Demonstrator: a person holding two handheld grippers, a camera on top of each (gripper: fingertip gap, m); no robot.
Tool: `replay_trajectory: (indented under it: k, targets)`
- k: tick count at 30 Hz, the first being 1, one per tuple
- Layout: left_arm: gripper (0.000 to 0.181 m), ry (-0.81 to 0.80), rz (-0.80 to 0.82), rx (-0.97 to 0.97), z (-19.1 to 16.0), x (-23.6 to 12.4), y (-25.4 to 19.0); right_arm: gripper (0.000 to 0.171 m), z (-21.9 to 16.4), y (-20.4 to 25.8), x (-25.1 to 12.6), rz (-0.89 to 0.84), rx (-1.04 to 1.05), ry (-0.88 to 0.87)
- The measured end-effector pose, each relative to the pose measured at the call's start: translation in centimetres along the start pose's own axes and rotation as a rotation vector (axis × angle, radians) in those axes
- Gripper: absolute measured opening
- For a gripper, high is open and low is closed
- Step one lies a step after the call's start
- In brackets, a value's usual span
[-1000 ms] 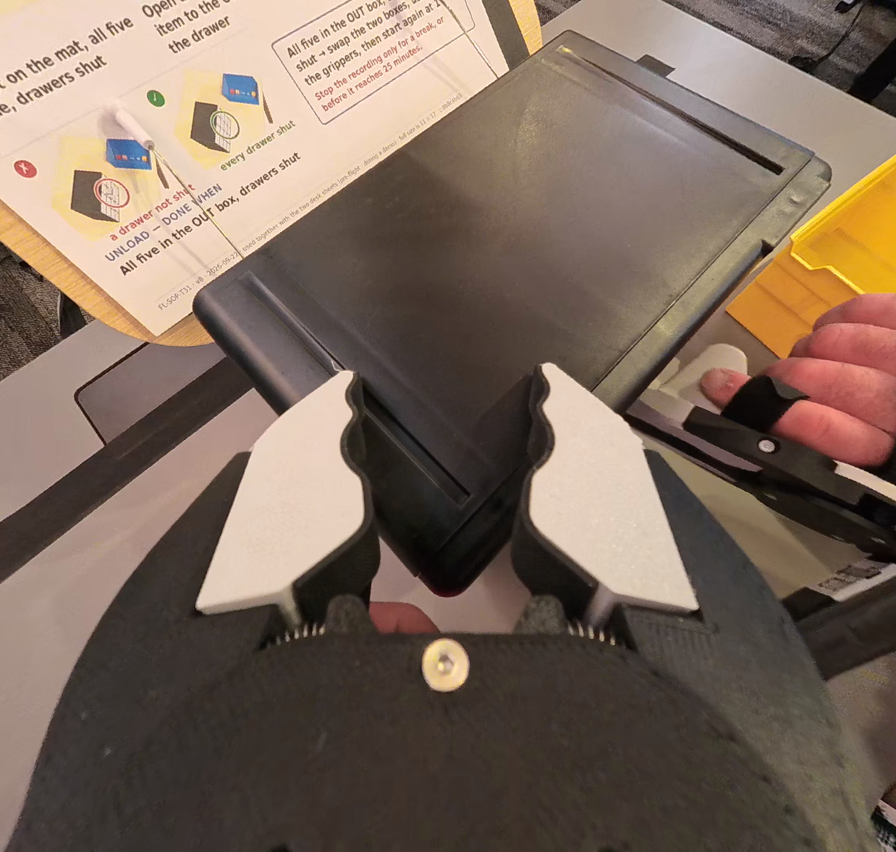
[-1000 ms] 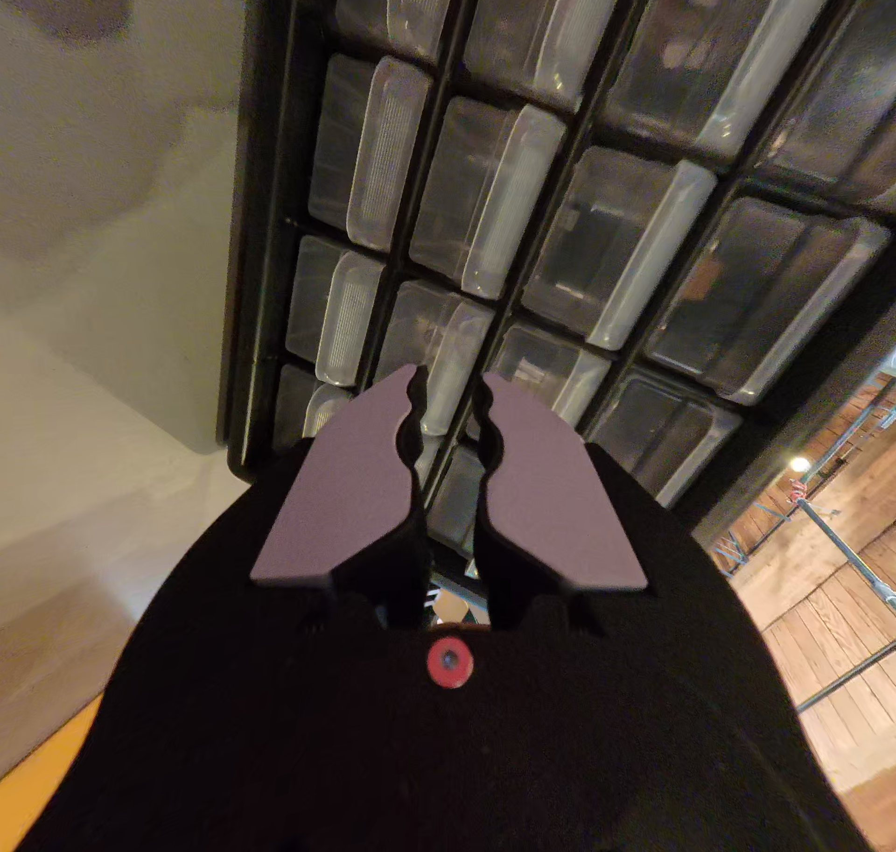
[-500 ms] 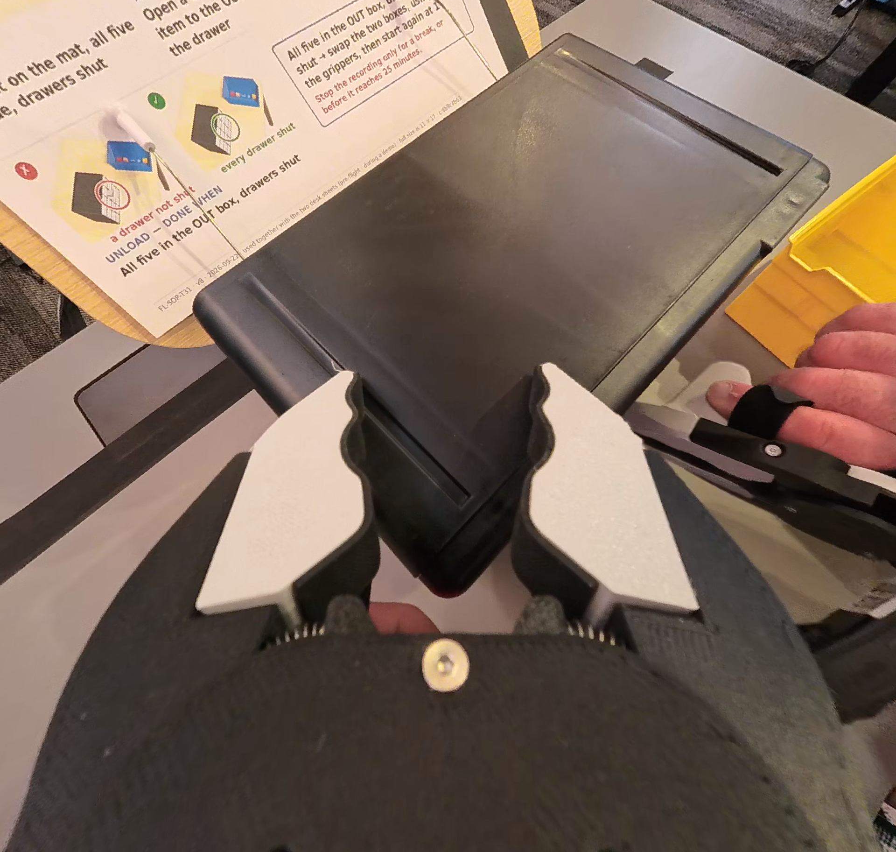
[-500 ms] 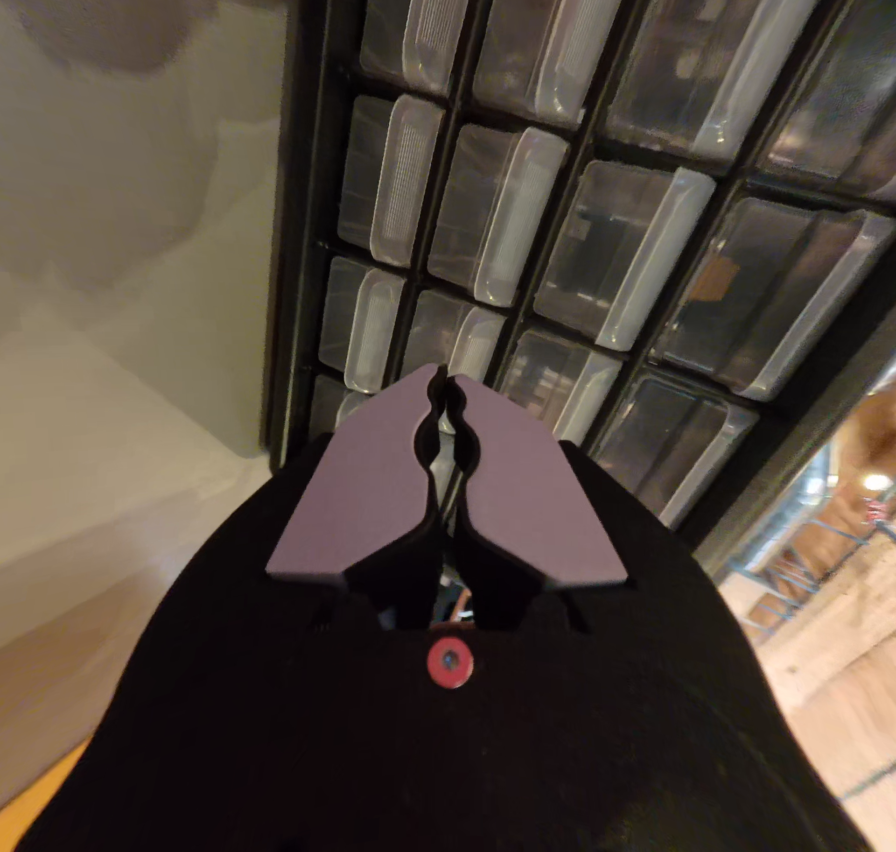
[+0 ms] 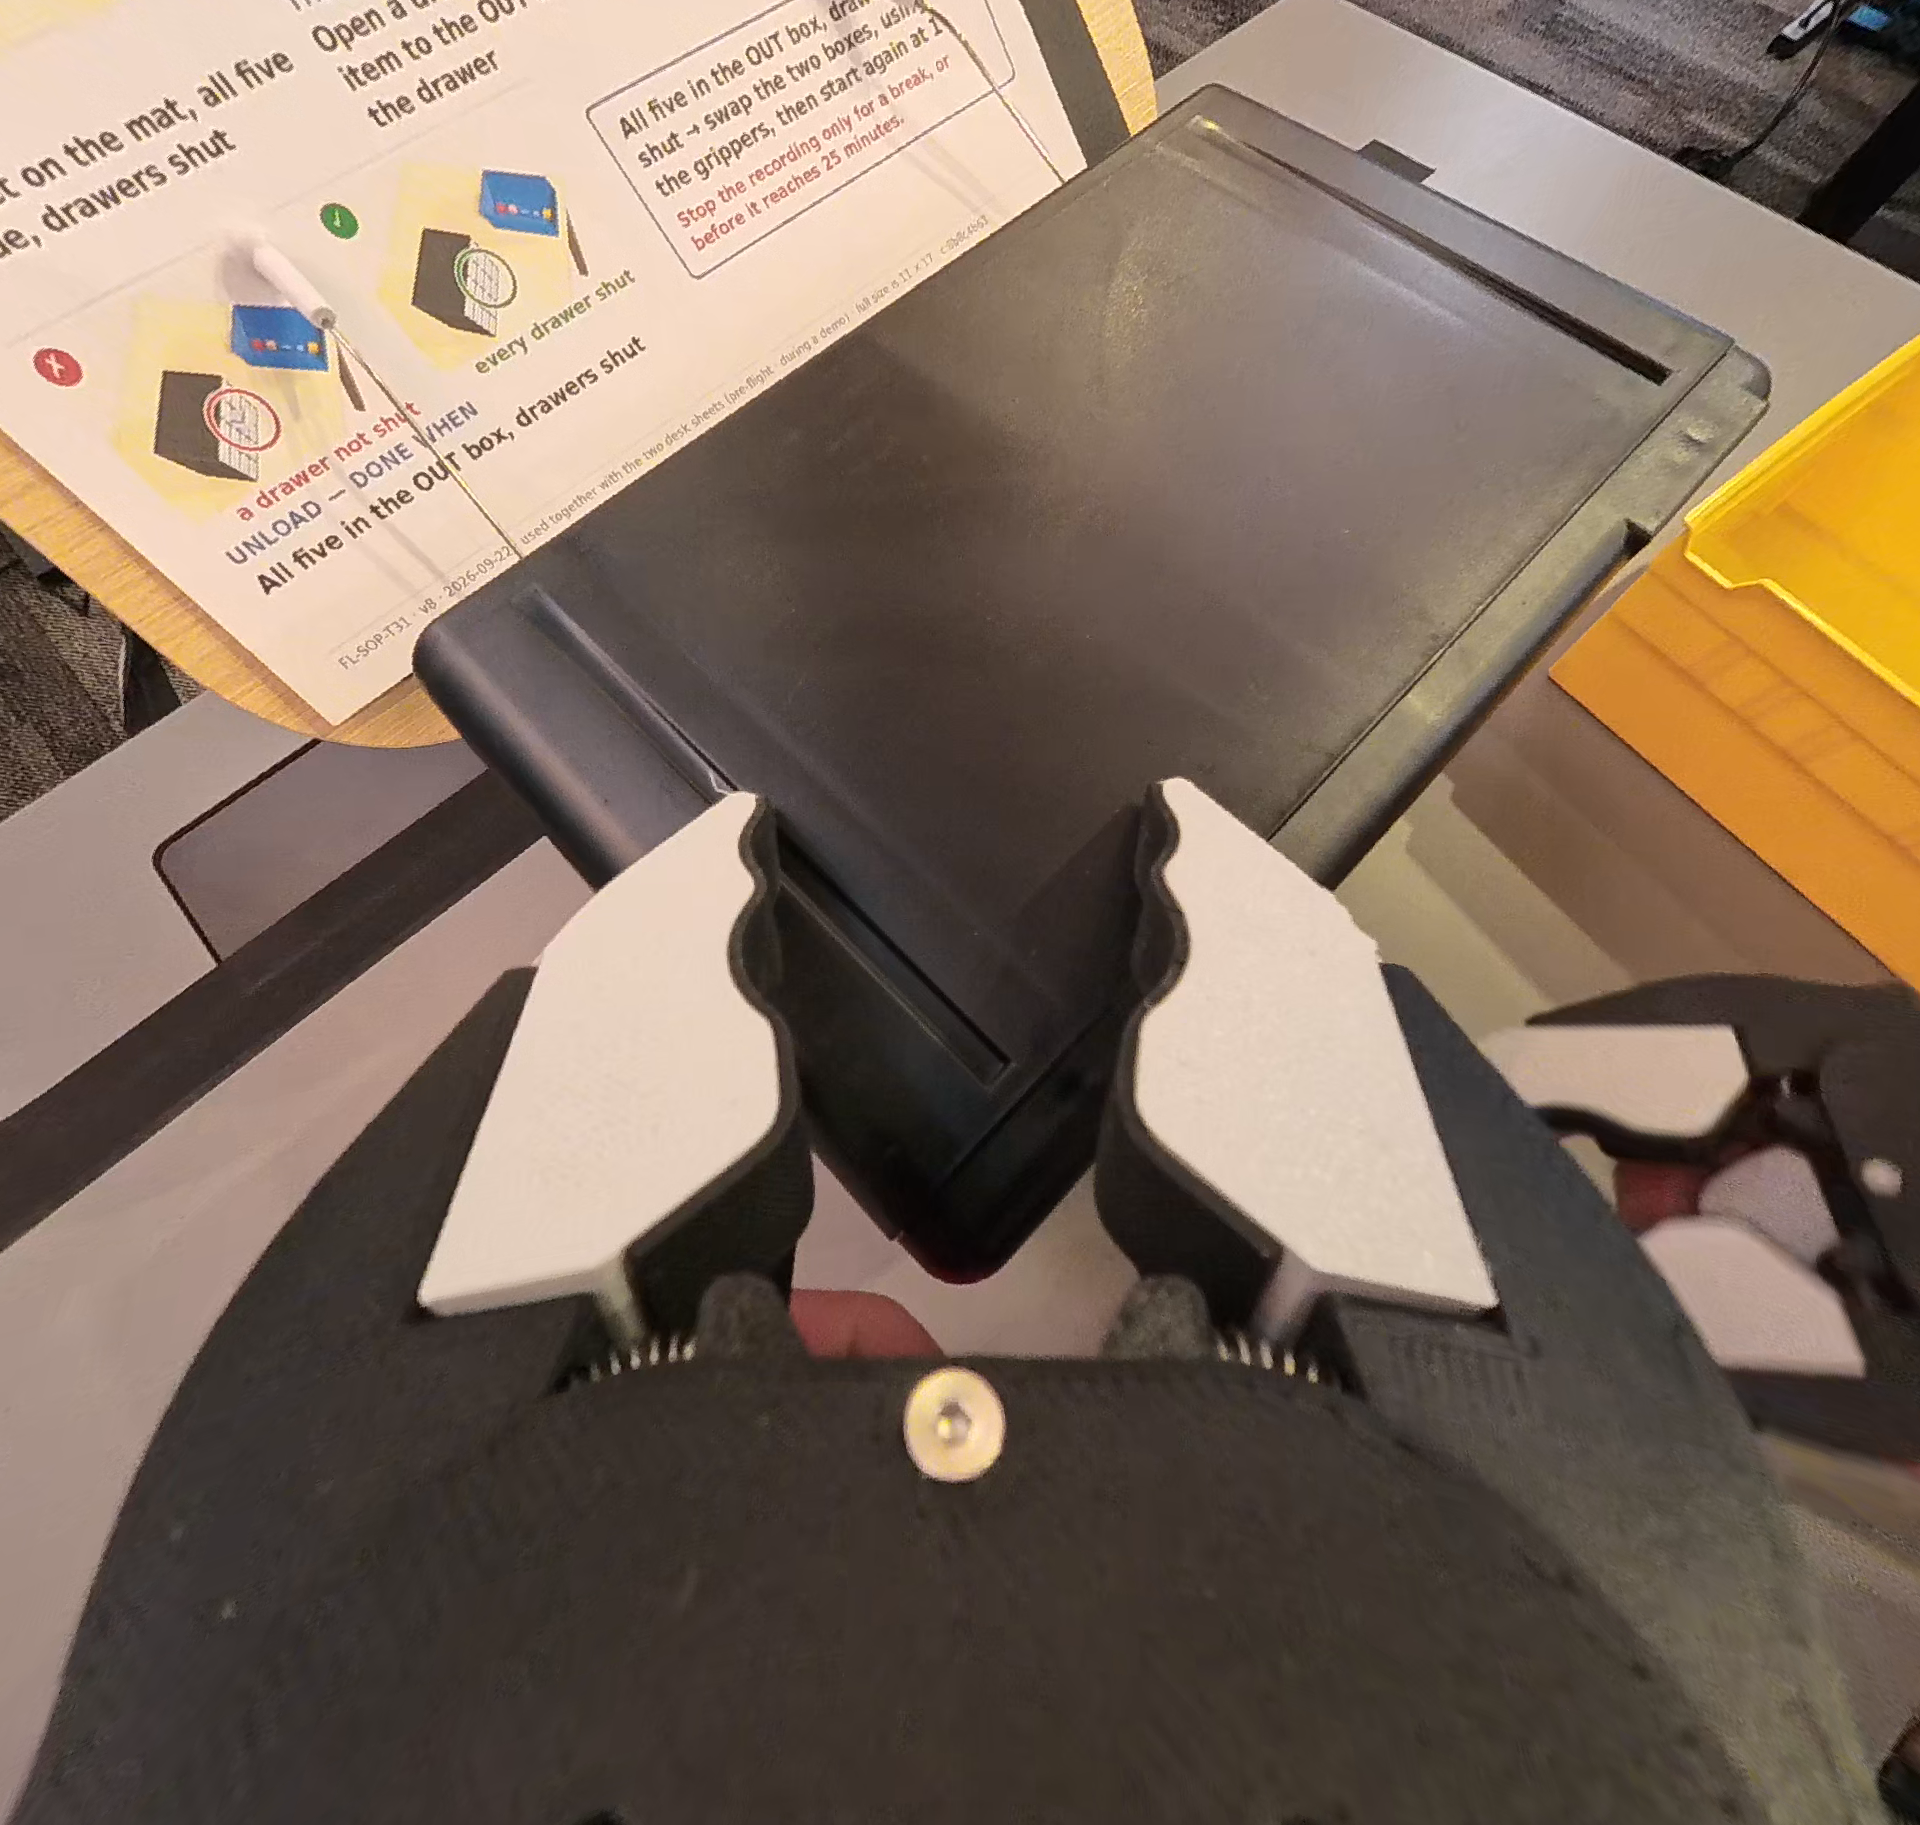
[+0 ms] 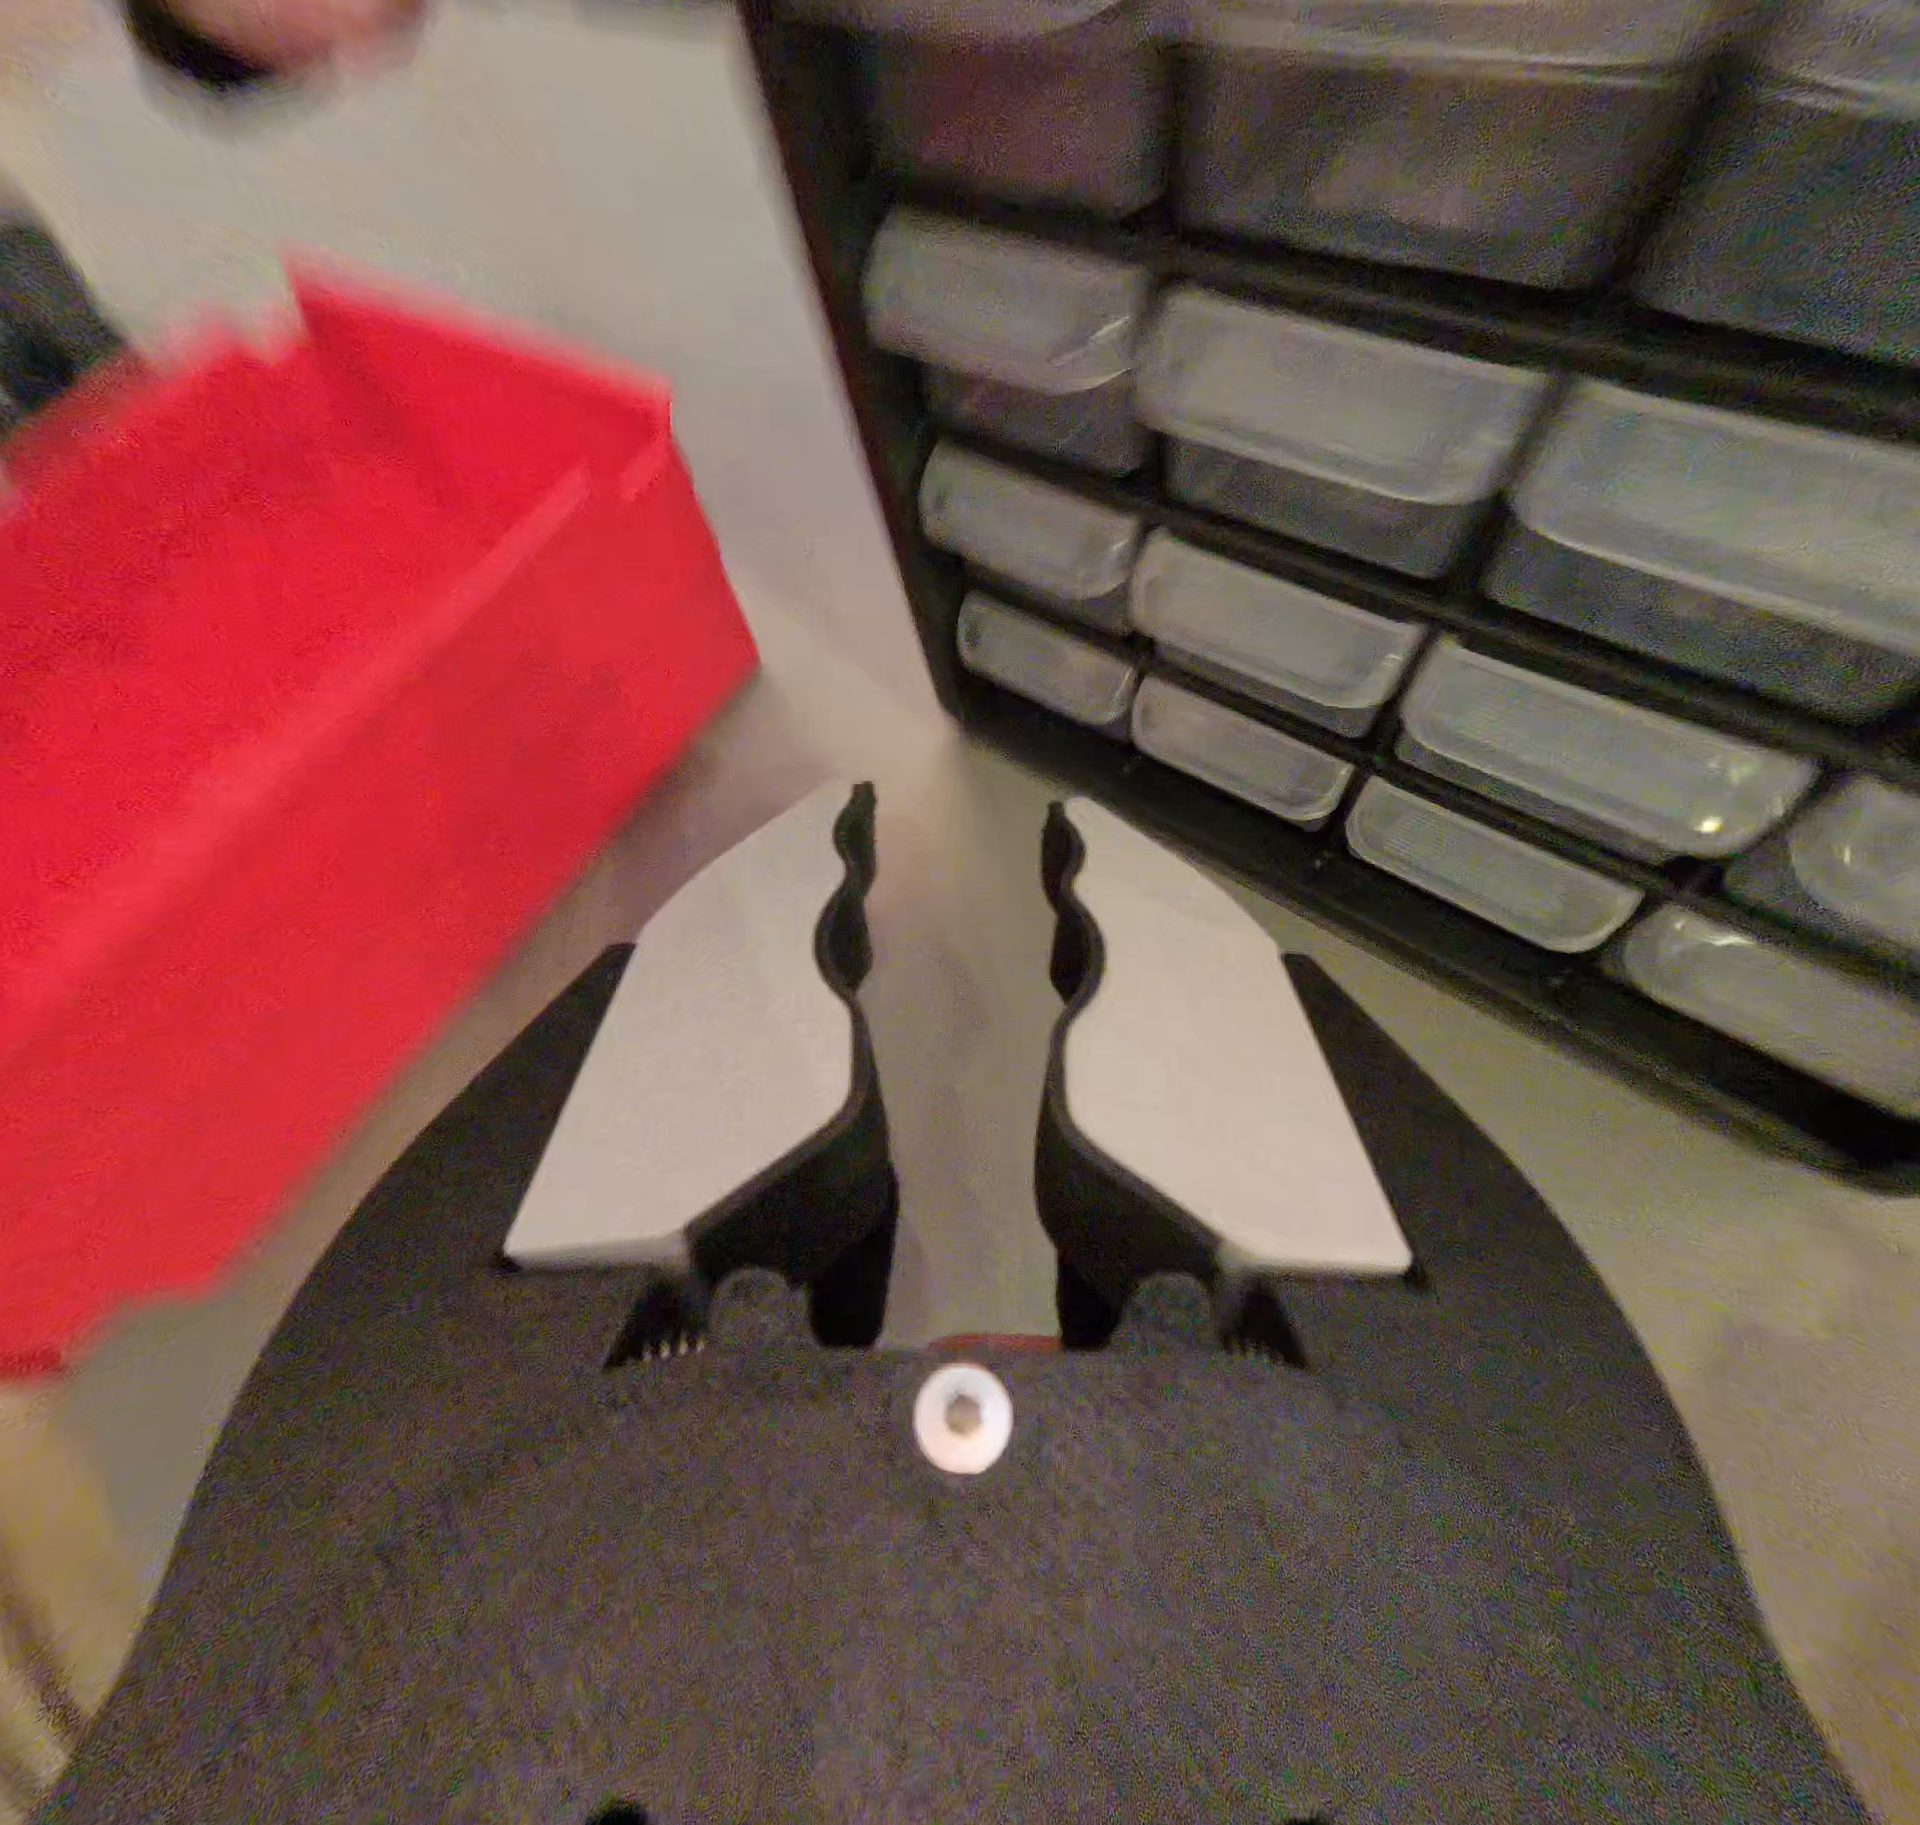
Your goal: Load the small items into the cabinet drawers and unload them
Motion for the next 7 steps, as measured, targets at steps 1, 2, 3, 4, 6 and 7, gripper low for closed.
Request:
replay_trajectory:
  k: [1, 2, 3, 4, 6, 7]
  targets:
    - [0.068, 0.000, 0.001, -0.001, 0.0, 0.0, 0.0, 0.025, -0.5, -1.0, -0.3, 0.024, 0.129, -0.107]
    - [0.068, 0.000, 0.002, -0.001, 0.0, 0.0, 0.0, 0.025, -1.1, -2.1, -0.4, 0.051, 0.251, -0.183]
    - [0.068, 0.000, 0.001, 0.000, 0.0, 0.0, 0.0, 0.025, -1.7, -3.1, -0.4, 0.078, 0.345, -0.232]
    - [0.068, 0.001, 0.001, 0.000, 0.0, 0.0, 0.0, 0.024, -2.1, -4.2, -0.5, 0.089, 0.413, -0.275]
    - [0.068, 0.003, 0.001, 0.001, 0.0, 0.0, 0.0, 0.031, -2.9, -6.2, -0.5, 0.085, 0.534, -0.323]
    - [0.068, 0.003, 0.001, 0.001, 0.0, 0.0, 0.0, 0.031, -3.2, -7.1, -0.3, 0.114, 0.612, -0.347]
Point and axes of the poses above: each gripper's, where its closed fingertips meet, x out along the fingers, z out of its top, y = z × x across the jaws, the point moved 10 cm from there along -x, back along the fingers, and after that the axes turned 1 degree about z, right-handed, at the moved point
